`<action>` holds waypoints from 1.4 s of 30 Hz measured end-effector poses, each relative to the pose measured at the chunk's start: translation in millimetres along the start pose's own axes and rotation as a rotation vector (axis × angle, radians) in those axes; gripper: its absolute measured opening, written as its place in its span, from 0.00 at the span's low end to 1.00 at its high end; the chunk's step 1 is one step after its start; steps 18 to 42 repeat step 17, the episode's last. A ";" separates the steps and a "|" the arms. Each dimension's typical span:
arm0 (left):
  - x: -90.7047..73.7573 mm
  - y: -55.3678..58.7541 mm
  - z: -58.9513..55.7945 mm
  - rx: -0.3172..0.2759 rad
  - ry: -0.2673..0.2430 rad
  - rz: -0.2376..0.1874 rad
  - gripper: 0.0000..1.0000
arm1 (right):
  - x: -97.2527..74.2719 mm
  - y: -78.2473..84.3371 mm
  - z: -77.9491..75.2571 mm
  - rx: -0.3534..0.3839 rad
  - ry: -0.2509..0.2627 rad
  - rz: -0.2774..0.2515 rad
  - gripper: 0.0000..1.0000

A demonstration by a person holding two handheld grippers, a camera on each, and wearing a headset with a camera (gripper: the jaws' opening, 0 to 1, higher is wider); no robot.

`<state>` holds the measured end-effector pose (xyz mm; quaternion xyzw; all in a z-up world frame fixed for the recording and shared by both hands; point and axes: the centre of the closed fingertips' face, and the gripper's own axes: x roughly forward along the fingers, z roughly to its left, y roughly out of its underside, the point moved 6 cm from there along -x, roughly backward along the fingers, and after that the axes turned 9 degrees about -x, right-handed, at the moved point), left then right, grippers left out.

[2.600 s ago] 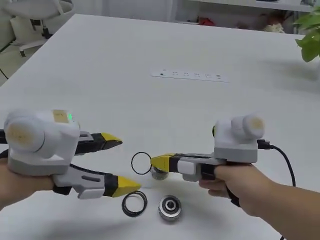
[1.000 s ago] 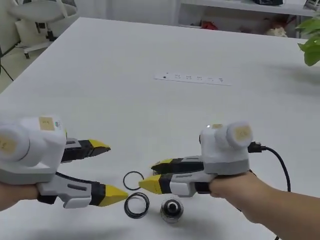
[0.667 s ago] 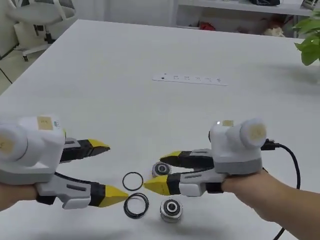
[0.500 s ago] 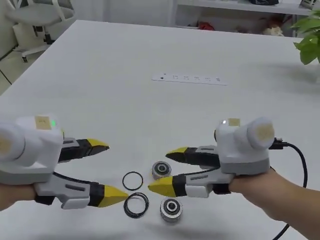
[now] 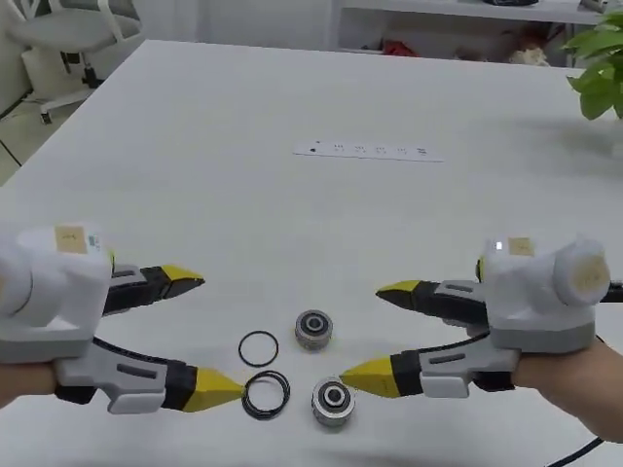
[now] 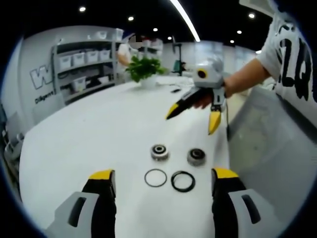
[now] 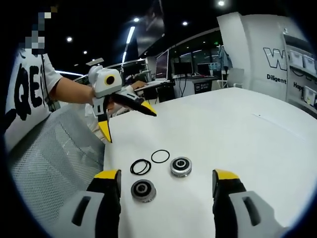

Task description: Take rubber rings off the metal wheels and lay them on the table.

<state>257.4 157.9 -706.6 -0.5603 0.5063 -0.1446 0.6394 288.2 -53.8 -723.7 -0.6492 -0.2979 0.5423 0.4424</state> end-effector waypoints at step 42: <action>-5.2 6.2 -1.2 0.018 -0.008 0.010 0.89 | -16.0 19.8 6.9 -0.073 0.020 0.056 0.81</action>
